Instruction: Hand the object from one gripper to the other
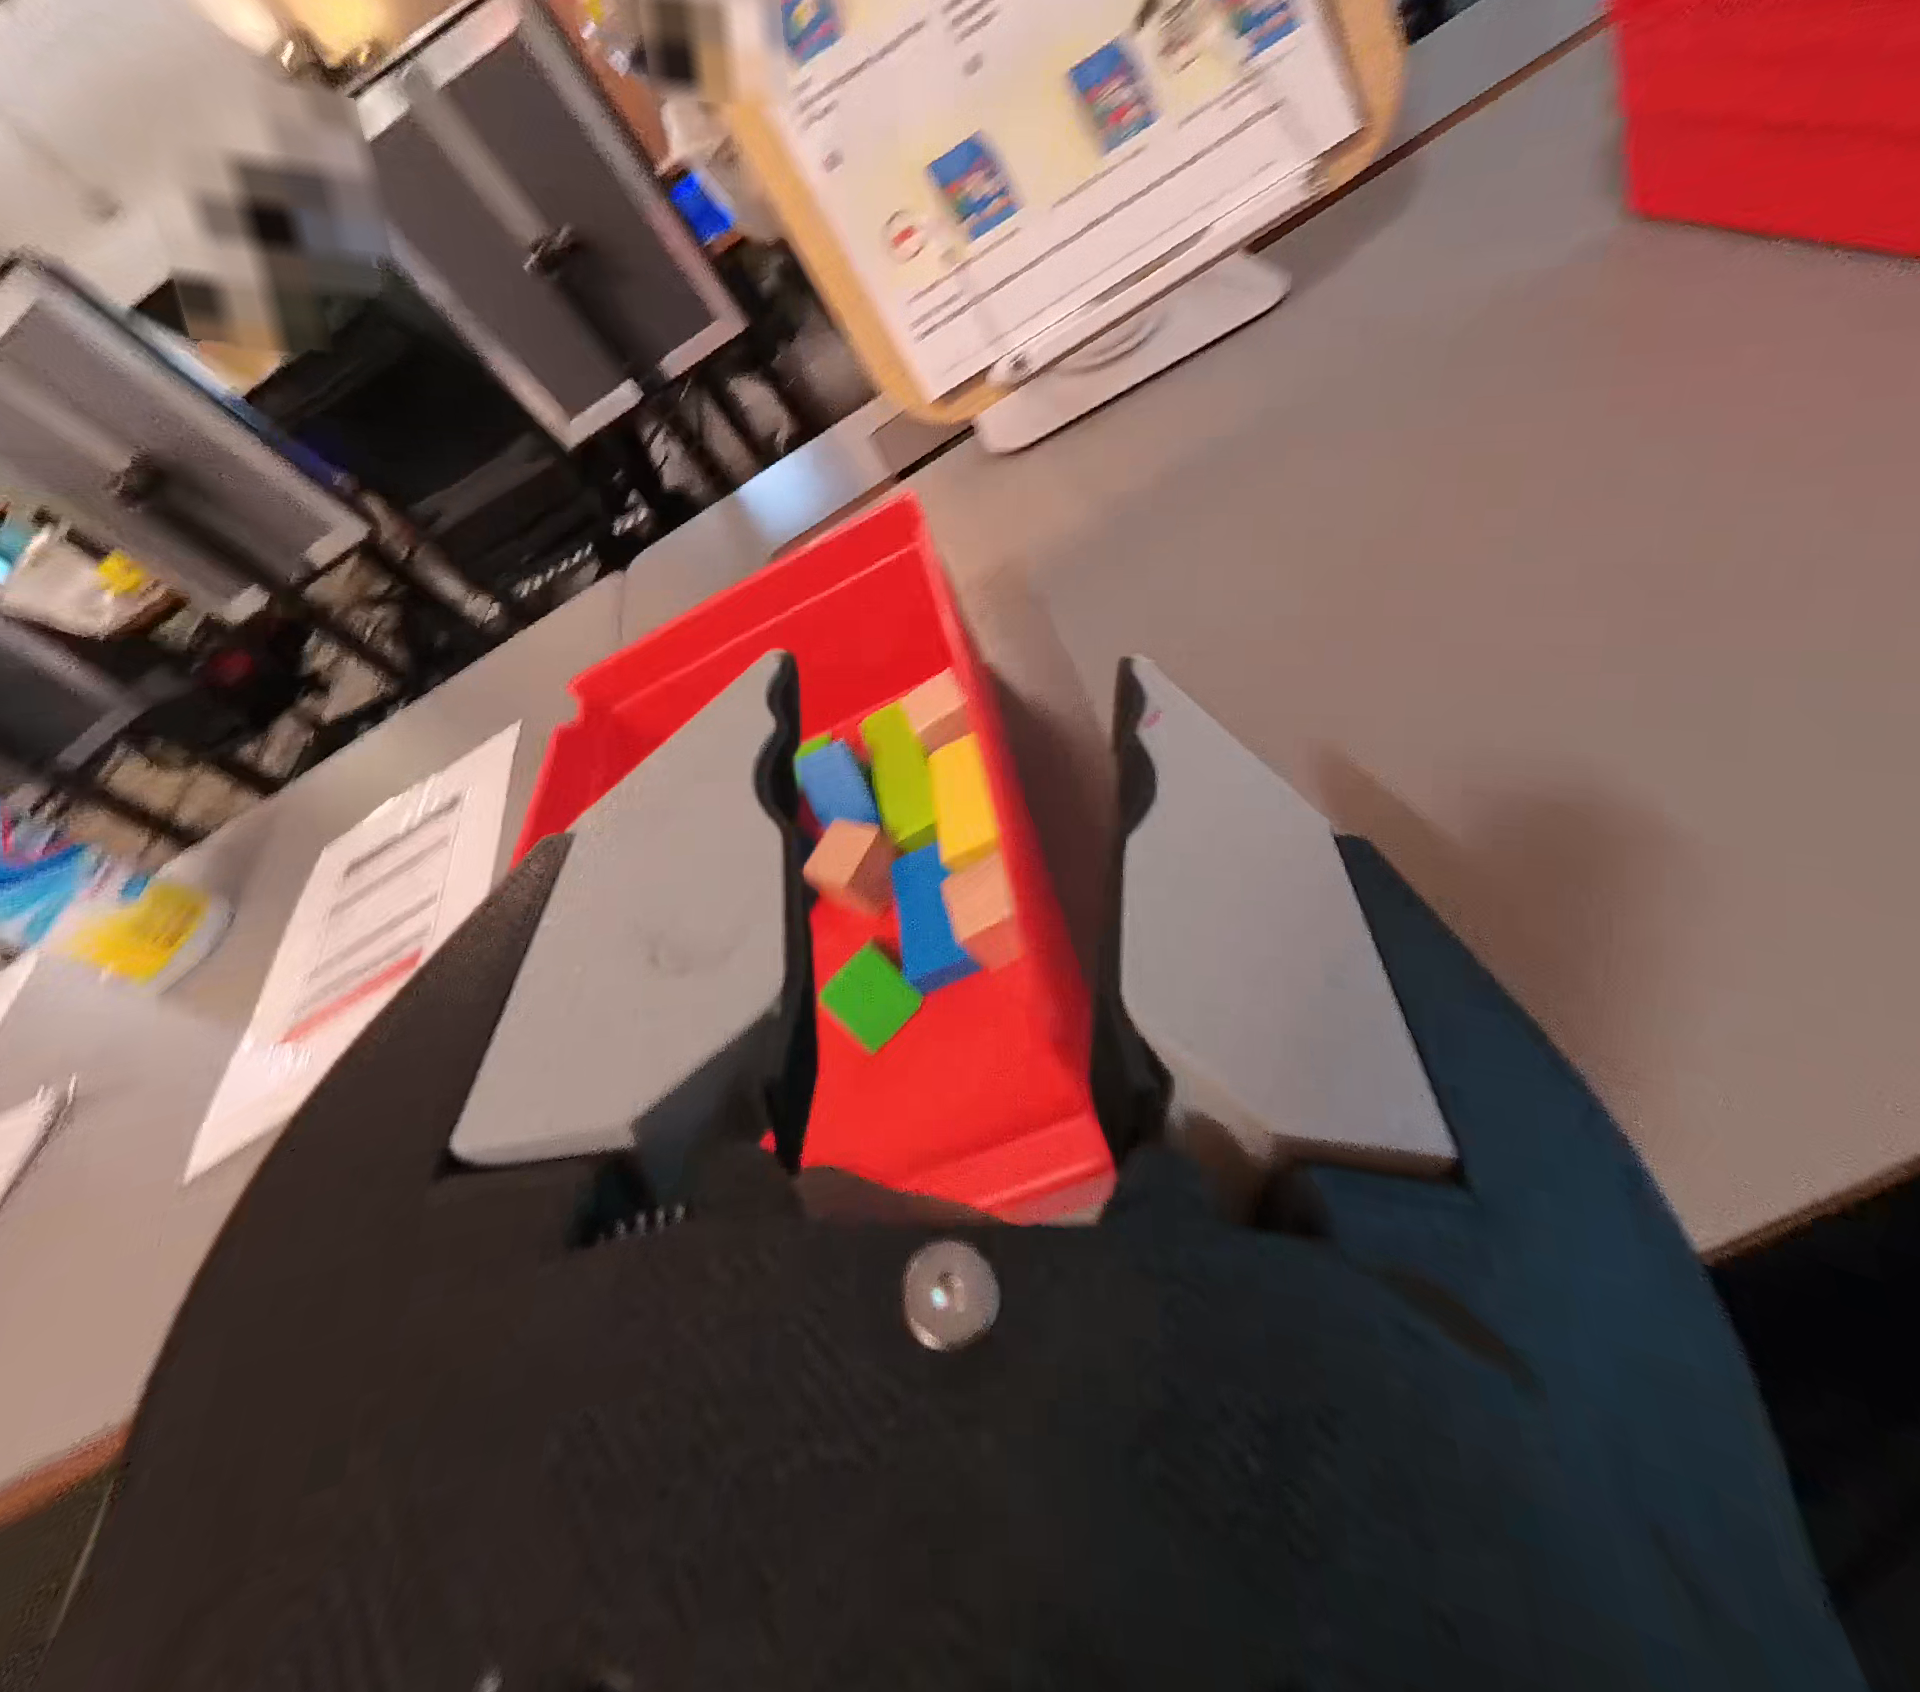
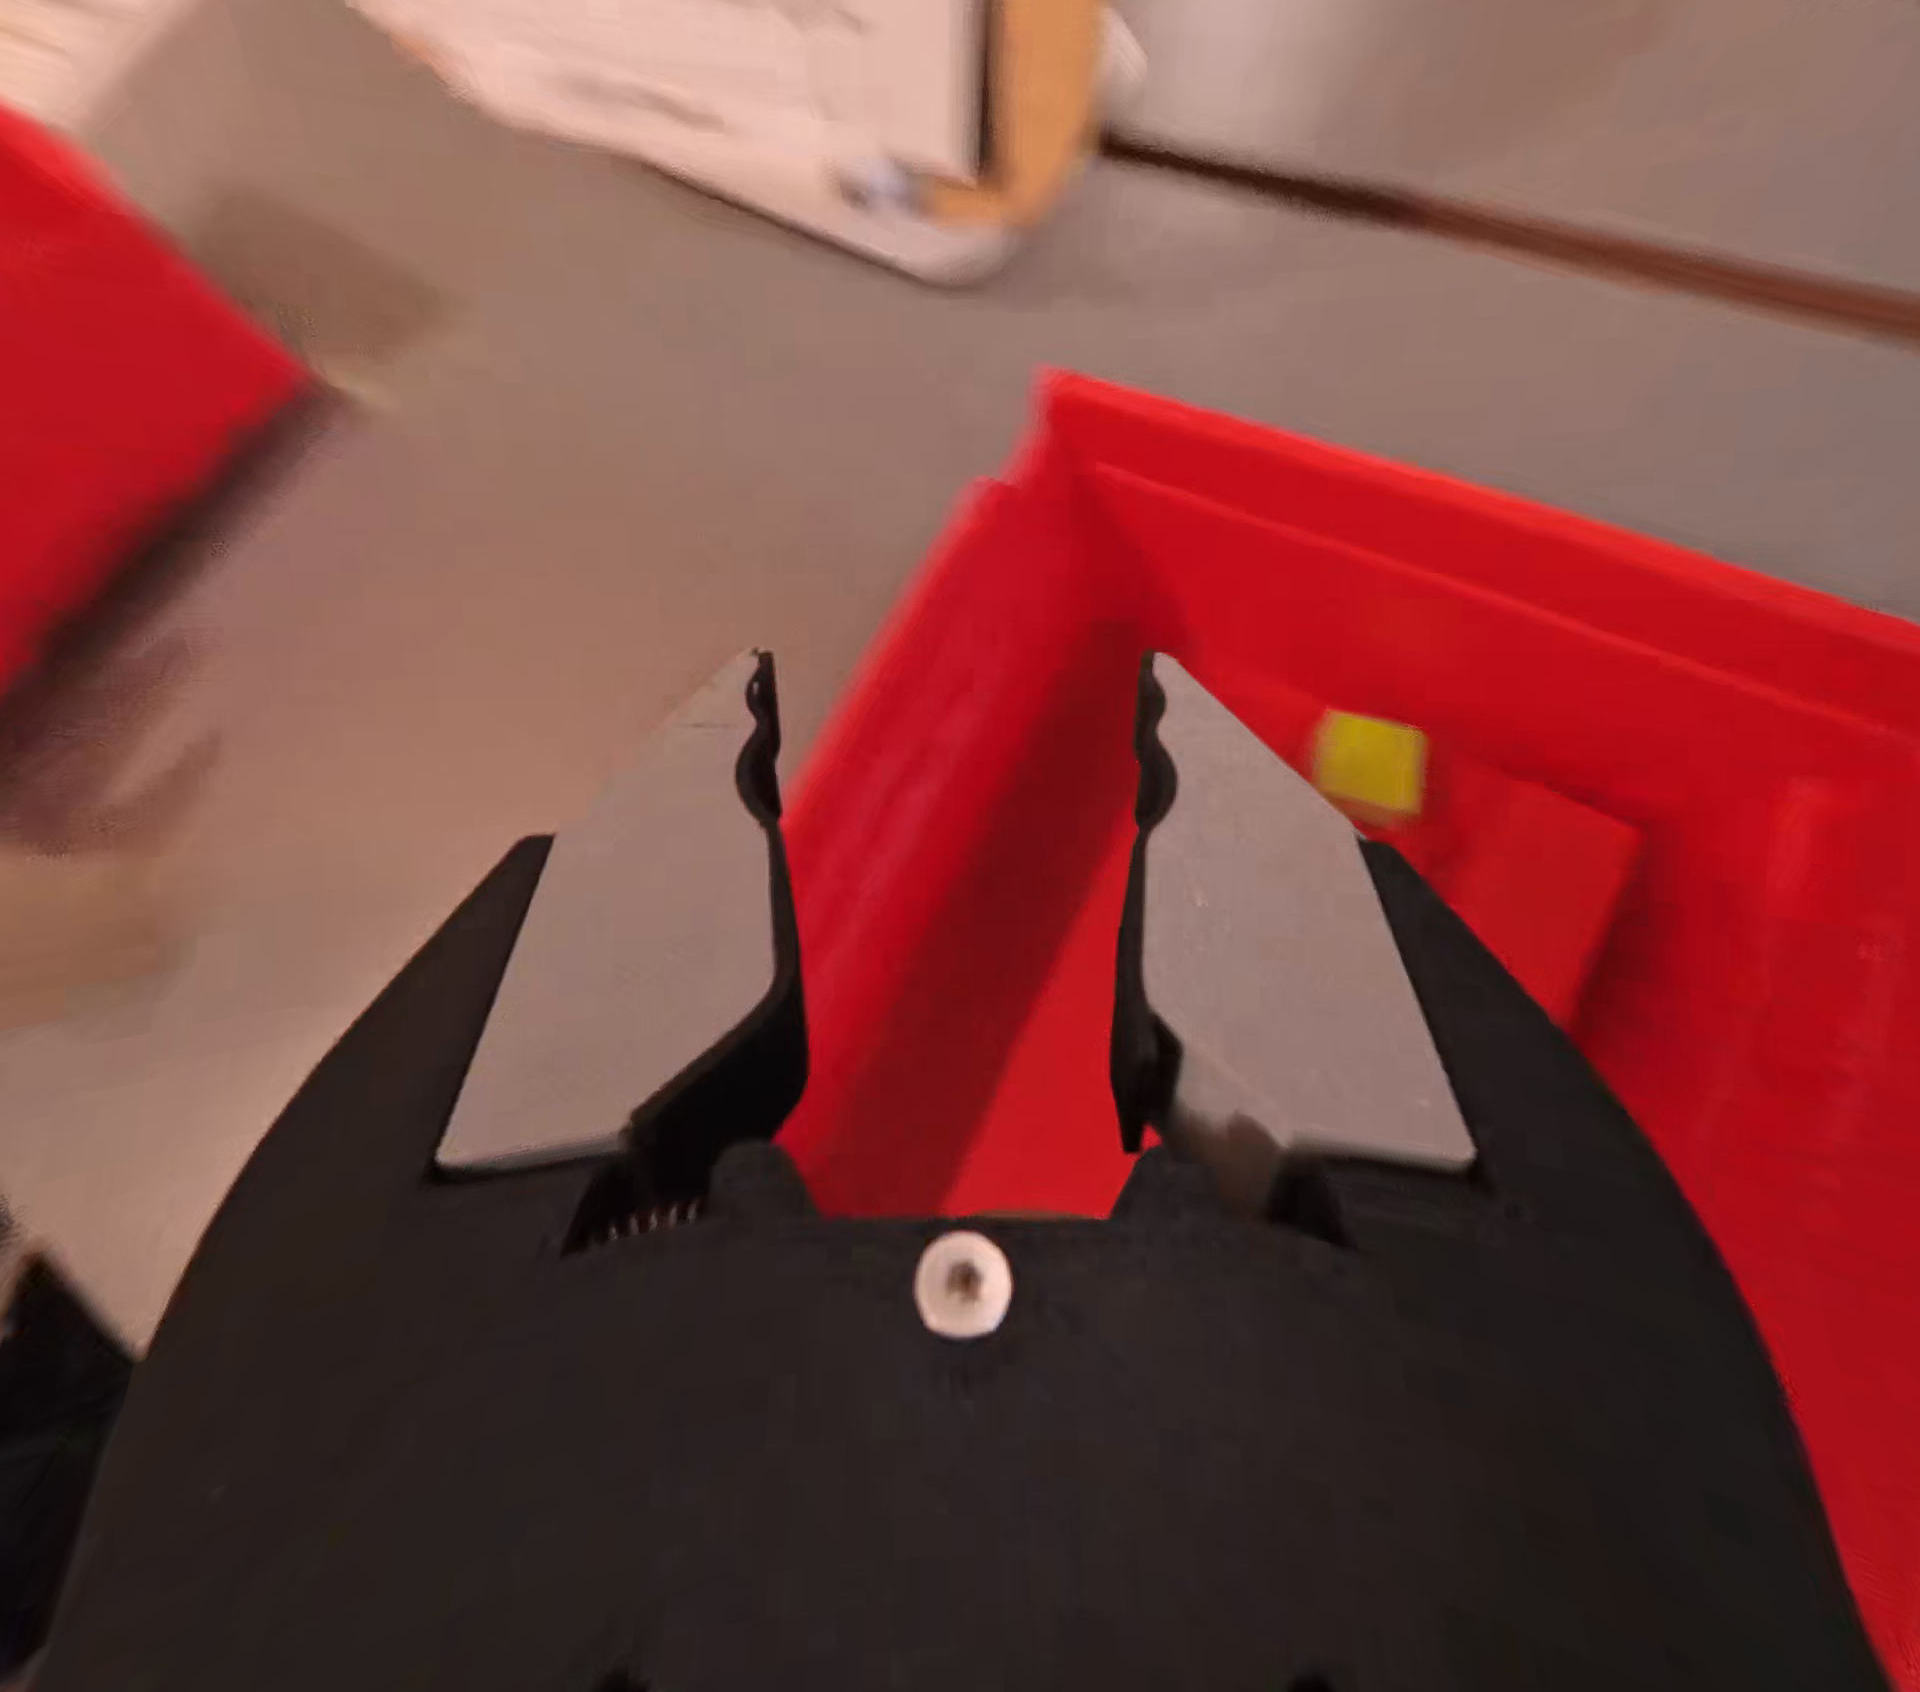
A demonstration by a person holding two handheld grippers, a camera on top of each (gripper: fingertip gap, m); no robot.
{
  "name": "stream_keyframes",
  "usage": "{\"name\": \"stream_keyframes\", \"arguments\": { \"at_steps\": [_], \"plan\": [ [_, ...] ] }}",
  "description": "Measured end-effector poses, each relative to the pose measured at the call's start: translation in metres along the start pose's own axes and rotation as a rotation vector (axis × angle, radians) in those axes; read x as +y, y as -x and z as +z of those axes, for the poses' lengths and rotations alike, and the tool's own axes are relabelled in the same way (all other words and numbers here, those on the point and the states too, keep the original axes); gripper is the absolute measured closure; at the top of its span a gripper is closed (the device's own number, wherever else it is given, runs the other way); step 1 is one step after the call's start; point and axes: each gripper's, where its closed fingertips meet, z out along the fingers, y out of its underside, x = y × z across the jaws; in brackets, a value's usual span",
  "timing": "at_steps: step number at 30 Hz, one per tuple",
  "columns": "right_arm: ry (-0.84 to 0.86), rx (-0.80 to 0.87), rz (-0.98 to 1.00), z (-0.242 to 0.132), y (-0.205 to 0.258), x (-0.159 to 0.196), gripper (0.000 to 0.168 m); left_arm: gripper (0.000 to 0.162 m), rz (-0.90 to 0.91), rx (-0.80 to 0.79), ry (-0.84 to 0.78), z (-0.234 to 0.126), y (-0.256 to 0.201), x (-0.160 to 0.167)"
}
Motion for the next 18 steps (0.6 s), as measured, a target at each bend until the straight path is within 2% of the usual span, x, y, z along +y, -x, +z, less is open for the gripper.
{"name": "stream_keyframes", "arguments": {
  "at_steps": [1,2,4,5,6,8,9,13,16,18],
  "plan": [
    [-0.123,-0.083,-0.008,-0.022,0.026,-0.010,0.110,0.103,-0.039,-0.027,0.024,0.000,0.012,0.009],
    [-0.249,-0.164,-0.007,-0.047,0.050,-0.017,0.113,0.103,-0.092,-0.056,0.049,-0.001,0.026,0.018],
    [-0.459,-0.297,-0.004,-0.093,0.089,-0.022,0.138,0.103,-0.207,-0.123,0.092,-0.002,0.054,0.040],
    [-0.510,-0.345,-0.004,-0.109,0.103,-0.019,0.144,0.103,-0.245,-0.162,0.107,-0.004,0.068,0.050],
    [-0.523,-0.380,-0.003,-0.119,0.115,-0.014,0.138,0.101,-0.274,-0.197,0.122,-0.004,0.079,0.060],
    [-0.485,-0.411,-0.013,-0.128,0.131,-0.003,0.107,0.096,-0.330,-0.220,0.160,-0.002,0.091,0.080],
    [-0.466,-0.420,-0.035,-0.132,0.139,0.003,0.102,0.092,-0.354,-0.213,0.181,0.001,0.092,0.089],
    [-0.464,-0.448,-0.131,-0.145,0.163,0.014,0.106,0.093,-0.393,-0.245,0.300,0.022,0.095,0.130],
    [-0.420,-0.474,-0.194,-0.148,0.175,0.021,0.104,0.114,-0.445,-0.253,0.388,0.038,0.092,0.152],
    [-0.413,-0.446,-0.228,-0.148,0.176,0.024,0.104,0.120,-0.467,-0.274,0.430,0.044,0.092,0.159]
  ]
}}
